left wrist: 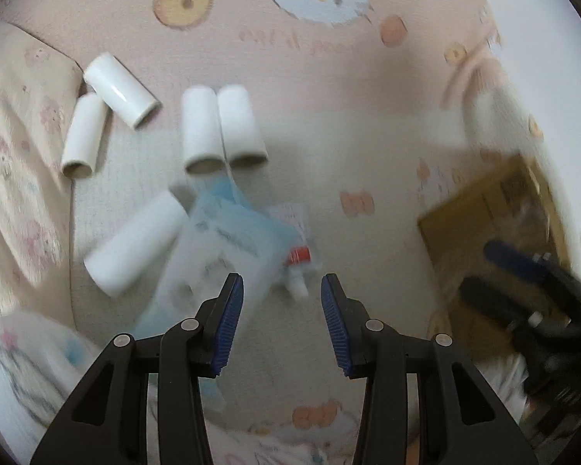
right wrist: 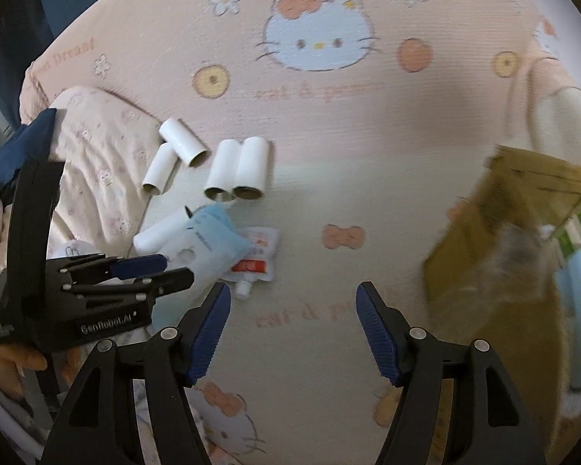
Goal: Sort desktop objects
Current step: 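Lower both open grippers over the white tubes lying on the bed, then close the right gripper around a white tube while the left gripper grasps another, then lift both held white tubes up off the bed, then carry both held tubes over the cardboard box, then lower both tubes into the box and open both grippers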
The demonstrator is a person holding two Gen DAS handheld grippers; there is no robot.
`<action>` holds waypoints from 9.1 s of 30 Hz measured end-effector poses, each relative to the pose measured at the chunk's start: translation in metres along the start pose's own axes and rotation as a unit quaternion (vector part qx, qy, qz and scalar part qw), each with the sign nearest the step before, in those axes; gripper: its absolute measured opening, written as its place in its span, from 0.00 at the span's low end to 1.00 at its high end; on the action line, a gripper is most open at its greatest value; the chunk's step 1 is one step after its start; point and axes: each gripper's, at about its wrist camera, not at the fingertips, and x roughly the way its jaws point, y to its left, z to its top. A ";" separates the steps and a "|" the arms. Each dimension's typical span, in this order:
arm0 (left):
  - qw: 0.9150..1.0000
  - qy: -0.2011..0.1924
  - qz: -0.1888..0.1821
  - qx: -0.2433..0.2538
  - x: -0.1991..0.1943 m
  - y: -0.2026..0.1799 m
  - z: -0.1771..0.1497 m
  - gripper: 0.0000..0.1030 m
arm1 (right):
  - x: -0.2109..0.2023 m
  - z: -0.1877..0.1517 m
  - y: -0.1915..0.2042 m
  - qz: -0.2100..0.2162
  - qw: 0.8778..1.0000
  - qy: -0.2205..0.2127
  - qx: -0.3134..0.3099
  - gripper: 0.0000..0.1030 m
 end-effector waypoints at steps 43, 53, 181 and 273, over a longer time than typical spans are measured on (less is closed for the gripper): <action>0.998 0.045 0.034 -0.041 0.082 0.015 0.139 0.44 | 0.182 0.088 -0.014 0.067 0.993 0.035 0.086 0.63; 0.983 0.125 0.009 -0.134 0.114 0.026 0.159 0.44 | 0.194 0.093 0.000 0.095 0.993 0.020 0.073 0.63; 0.992 -0.036 -0.116 0.023 -0.064 -0.116 -0.026 0.44 | -0.037 -0.041 -0.020 0.157 0.980 -0.060 0.107 0.40; 0.976 0.182 -0.113 -0.024 0.099 -0.328 0.090 0.35 | -0.056 0.008 -0.286 0.024 0.986 0.073 0.149 0.40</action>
